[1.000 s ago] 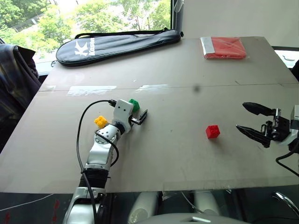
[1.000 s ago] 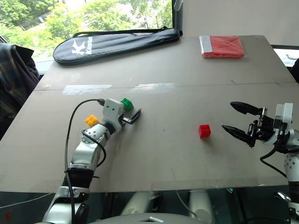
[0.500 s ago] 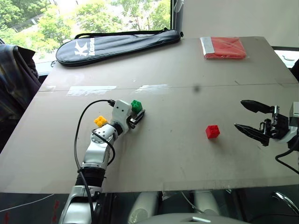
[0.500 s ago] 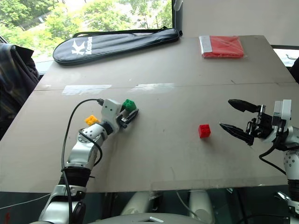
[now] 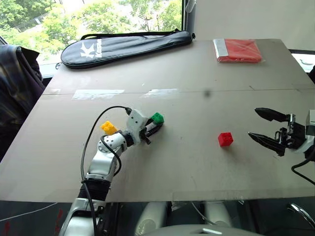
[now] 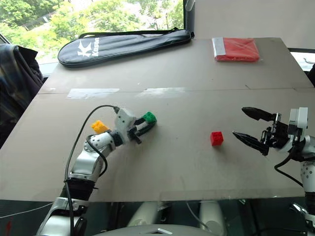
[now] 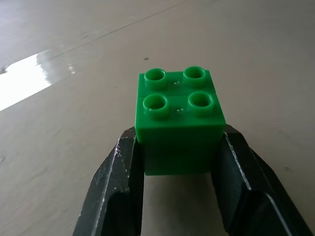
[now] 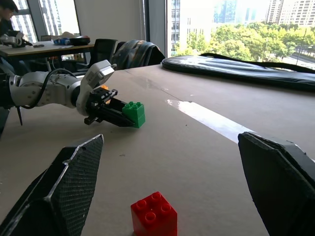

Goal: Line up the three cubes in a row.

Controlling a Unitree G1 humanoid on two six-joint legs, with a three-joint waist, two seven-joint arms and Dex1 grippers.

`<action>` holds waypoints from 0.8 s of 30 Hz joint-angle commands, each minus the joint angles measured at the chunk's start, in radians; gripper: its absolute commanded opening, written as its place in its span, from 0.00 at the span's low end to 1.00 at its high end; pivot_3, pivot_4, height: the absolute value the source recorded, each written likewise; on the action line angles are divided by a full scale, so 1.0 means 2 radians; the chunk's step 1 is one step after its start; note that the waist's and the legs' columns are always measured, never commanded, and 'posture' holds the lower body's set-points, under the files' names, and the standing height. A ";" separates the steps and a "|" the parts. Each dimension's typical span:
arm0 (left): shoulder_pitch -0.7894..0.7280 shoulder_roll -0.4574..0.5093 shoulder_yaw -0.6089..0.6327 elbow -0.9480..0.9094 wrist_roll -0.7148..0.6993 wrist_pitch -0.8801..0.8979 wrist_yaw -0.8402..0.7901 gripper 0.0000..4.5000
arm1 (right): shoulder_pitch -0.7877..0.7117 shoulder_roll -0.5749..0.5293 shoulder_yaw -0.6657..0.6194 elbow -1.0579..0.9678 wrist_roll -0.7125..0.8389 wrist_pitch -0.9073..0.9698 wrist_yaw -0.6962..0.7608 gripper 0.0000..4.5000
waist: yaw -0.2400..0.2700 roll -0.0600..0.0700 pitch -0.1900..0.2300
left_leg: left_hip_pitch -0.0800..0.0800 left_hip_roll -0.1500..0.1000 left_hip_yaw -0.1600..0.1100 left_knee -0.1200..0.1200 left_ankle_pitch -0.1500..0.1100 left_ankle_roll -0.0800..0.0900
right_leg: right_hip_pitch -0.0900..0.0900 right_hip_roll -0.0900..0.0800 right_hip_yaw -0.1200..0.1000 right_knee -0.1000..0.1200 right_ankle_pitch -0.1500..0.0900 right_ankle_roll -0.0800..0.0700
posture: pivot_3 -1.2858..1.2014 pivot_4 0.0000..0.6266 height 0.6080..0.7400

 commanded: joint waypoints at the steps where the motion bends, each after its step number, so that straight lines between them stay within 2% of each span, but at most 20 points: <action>1: -0.029 0.000 -0.038 -0.014 -0.022 -0.024 -0.088 0.28 | 0.017 -0.008 -0.020 -0.005 -0.004 -0.018 0.021 1.00 | -0.001 0.000 0.000 | 0.000 0.000 0.000 0.000 0.000 0.000 | 0.000 0.000 0.000 0.000 0.000 0.000 | 0.52 0.24 0.94; 10: -0.134 -0.043 -0.111 0.135 0.016 -0.121 -0.200 0.28 | 0.079 0.012 -0.037 -0.031 0.005 -0.024 0.020 1.00 | -0.003 0.000 0.000 | 0.000 0.000 0.000 0.000 -0.001 0.002 | 0.000 0.000 0.000 0.000 0.000 0.000 | 0.52 0.24 0.94; 17: -0.194 -0.075 -0.112 0.249 0.048 -0.173 -0.196 0.28 | 0.105 0.021 -0.050 -0.042 0.004 -0.029 0.014 1.00 | -0.001 -0.001 0.000 | 0.000 0.000 0.000 0.000 -0.001 0.002 | 0.000 0.000 0.000 0.000 0.000 0.000 | 0.52 0.24 0.94; 24: -0.190 -0.085 -0.113 0.259 0.052 -0.164 -0.200 0.28 | 0.115 0.026 -0.048 -0.049 -0.004 -0.035 0.000 1.00 | -0.003 -0.001 0.000 | 0.000 0.000 0.000 0.000 -0.001 0.002 | 0.000 0.000 0.000 0.000 0.000 0.000 | 0.52 0.24 0.94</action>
